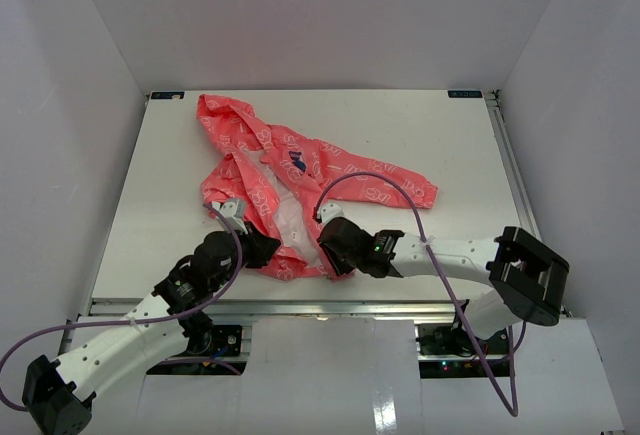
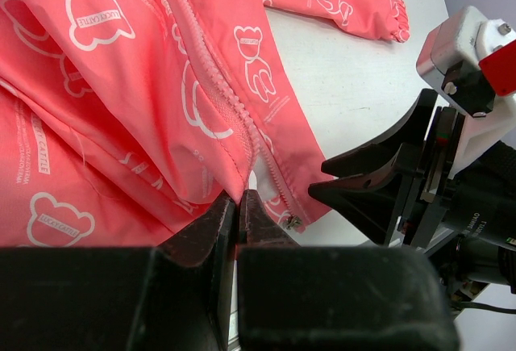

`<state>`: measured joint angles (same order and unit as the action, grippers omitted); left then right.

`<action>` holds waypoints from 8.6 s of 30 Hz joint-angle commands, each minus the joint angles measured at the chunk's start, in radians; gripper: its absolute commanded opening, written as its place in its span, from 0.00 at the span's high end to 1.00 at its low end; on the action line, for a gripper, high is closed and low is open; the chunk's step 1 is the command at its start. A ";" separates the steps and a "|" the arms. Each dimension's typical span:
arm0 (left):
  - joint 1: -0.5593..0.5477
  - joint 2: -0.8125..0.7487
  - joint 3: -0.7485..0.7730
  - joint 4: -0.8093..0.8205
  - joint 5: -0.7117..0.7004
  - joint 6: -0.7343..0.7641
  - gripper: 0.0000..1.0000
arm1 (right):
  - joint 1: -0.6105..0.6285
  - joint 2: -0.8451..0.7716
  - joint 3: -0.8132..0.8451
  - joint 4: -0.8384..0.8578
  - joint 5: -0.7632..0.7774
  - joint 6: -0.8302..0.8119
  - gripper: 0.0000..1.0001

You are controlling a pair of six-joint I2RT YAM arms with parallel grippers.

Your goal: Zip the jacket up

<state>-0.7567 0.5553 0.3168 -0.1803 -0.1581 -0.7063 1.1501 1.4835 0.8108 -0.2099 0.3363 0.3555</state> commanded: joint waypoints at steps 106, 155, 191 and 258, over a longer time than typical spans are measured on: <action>-0.001 -0.019 -0.061 0.107 0.005 -0.032 1.00 | 0.006 -0.022 -0.034 0.164 -0.015 -0.009 0.56; 0.315 0.739 0.064 0.674 0.084 0.002 1.00 | -0.147 0.177 0.246 0.250 -0.015 -0.228 0.83; 0.336 0.805 0.082 0.698 0.117 0.013 1.00 | -0.165 0.192 0.071 0.177 -0.198 -0.098 0.78; 0.336 0.807 0.085 0.693 0.126 0.024 1.00 | -0.127 0.228 0.260 -0.204 -0.126 -0.152 0.92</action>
<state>-0.4263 1.3857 0.3771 0.5022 -0.0393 -0.6881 1.0271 1.7442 1.0660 -0.4202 0.1827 0.1923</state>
